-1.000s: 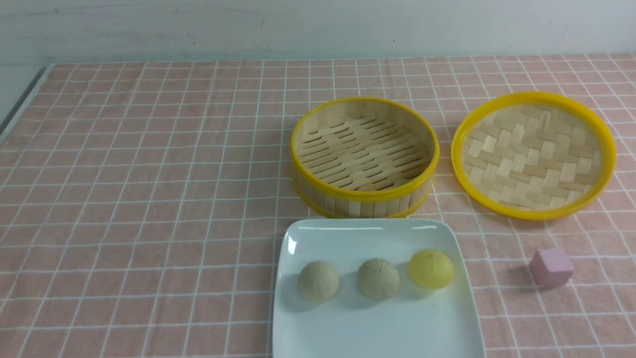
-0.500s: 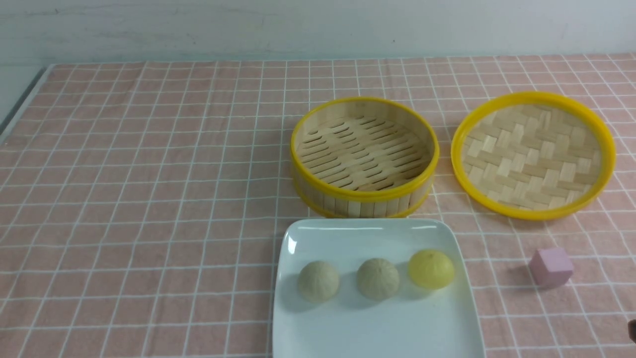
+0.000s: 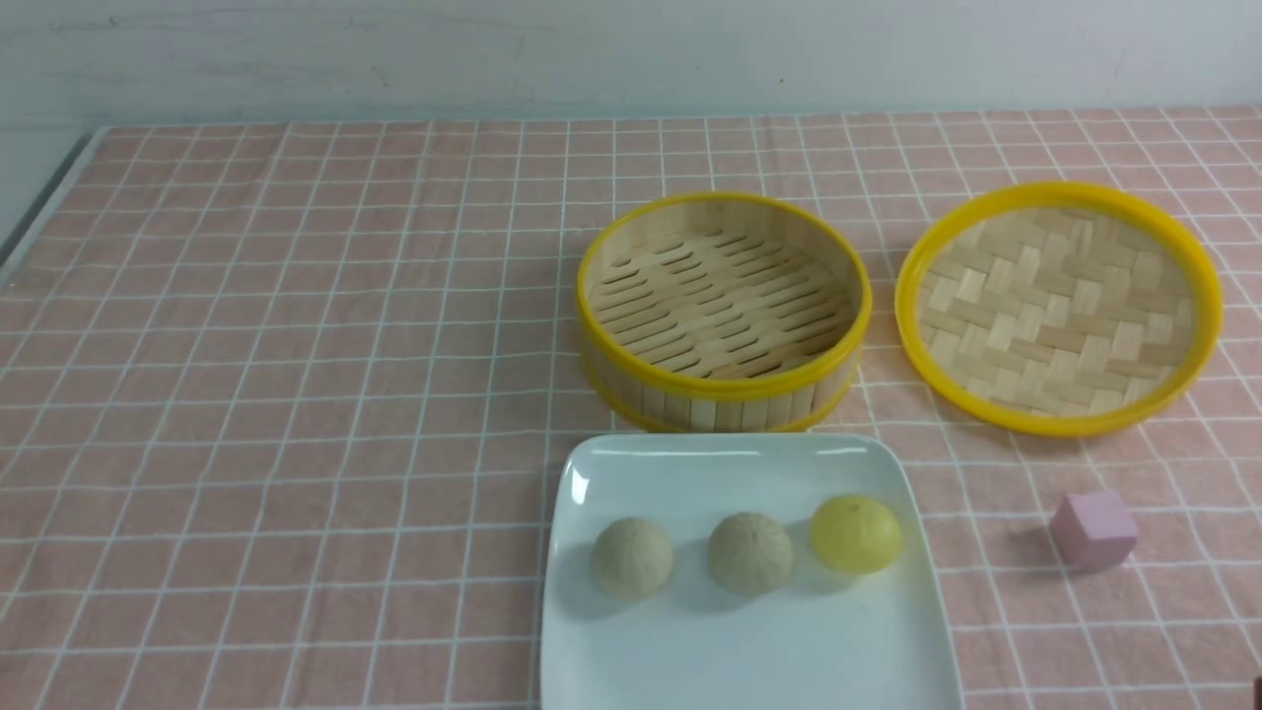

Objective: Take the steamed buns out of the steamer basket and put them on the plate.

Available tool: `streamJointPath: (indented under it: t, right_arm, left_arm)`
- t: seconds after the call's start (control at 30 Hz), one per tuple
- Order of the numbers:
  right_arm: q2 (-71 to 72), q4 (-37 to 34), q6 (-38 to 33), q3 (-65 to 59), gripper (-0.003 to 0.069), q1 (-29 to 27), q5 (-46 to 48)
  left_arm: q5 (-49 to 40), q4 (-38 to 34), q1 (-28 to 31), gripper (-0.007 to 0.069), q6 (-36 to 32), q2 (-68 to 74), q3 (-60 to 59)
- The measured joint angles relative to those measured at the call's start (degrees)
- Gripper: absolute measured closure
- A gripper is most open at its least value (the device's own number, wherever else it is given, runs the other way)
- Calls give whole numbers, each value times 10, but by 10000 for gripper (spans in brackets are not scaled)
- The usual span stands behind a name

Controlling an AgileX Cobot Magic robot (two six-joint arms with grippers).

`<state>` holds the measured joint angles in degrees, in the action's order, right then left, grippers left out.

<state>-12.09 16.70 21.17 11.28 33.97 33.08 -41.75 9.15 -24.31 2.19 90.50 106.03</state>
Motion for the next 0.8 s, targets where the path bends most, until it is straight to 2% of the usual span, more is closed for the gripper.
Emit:
streamJointPath:
  t: [0.13,0.37,0.8]
  right_arm:
    - [0,1,41,-9,383,0,2]
    - [0,21,47,-48,425,0,-52]
    - [0,27,46,-52,423,0,-61]
  left_arm:
    - [0,0,0,248,0,0,0]
    - [1,-15,0,248,0,0,0]
    - [1,-20,0,248,0,0,0]
